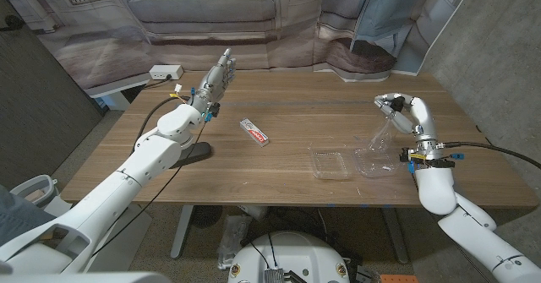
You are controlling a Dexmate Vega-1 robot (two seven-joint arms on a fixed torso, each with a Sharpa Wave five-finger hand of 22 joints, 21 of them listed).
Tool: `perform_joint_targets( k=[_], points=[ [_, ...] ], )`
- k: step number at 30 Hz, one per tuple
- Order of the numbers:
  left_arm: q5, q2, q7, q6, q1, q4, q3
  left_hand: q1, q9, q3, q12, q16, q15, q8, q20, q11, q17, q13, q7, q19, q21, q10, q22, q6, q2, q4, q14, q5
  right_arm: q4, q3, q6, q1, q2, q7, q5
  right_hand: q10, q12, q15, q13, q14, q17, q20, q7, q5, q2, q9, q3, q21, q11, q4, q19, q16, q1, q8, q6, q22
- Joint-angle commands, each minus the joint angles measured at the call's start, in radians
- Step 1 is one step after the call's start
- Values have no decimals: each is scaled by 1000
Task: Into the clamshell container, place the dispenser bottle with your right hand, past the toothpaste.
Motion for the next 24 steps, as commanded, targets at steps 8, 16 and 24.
perform_joint_targets(
  k=[8,16,24],
  points=[
    [0,-3,-9,14,-13,9,14,2,5,-8,4,-3,0,0,-2,-3,3,-1,2,5,-1,2,4,2,8,2,-2,4,7,-16,-46,-7,-9,-64,-52,0,-7,-53,8,10,6,-116,-2,-4,19,4,-6,12,2,1,-7,-3,7,-4,1,4],
    [3,-6,-12,22,-23,9,21,2,5,-9,4,-3,0,-1,-2,-4,3,-1,2,6,-2,2,5,2,9,2,-2,4,12,-20,-53,-15,-15,-87,-57,-2,-9,-53,10,5,6,-116,-1,-4,21,5,-7,12,2,2,-13,-6,6,-6,-1,3],
    [5,-13,-17,26,-34,15,30,3,5,-10,4,-3,0,0,-2,-3,3,-1,2,6,-3,2,5,2,9,2,-2,4,33,-33,-56,-11,-13,-123,-74,-9,-13,-53,12,-2,7,-117,1,-5,24,6,-8,14,5,4,-18,-11,4,-9,-4,3]
  ],
)
